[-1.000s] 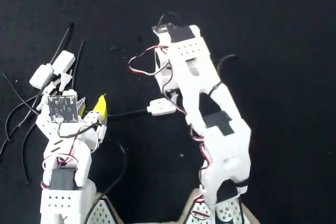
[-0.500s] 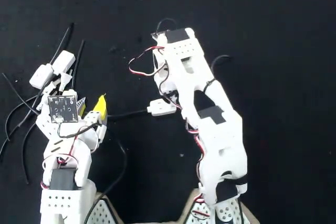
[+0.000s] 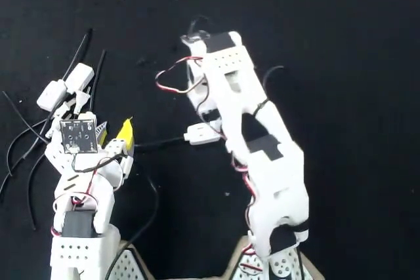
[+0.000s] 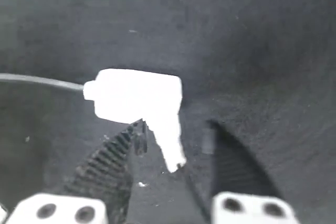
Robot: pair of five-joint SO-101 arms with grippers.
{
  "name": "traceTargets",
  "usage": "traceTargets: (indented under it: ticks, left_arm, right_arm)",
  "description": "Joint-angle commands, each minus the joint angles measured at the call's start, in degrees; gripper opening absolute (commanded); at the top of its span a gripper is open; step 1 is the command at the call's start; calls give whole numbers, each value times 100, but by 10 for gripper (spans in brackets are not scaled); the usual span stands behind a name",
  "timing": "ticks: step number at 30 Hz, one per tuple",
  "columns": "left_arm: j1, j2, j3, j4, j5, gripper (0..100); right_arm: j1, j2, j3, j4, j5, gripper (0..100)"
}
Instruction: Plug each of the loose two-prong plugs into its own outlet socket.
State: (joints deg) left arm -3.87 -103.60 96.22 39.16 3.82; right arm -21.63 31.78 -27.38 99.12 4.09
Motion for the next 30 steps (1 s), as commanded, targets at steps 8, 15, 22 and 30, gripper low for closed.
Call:
traceTargets:
  ticks: [8,15,22,30]
  left_arm:
    - [-286,-62,66,9,-26,170]
    - [-1051,-70,31,-185,176,170]
    - [-1596,-70,-57,-193,862,170]
    - [-1481,-70,-40,-193,835,170]
  right_arm:
    - [-888,-1244,418,158,3323,286]
    - [-369,-1244,1385,-360,5363,266]
    - [-325,-1235,2651,-1600,5952,266]
    - [-378,-1253,3653,-2927,5934,236]
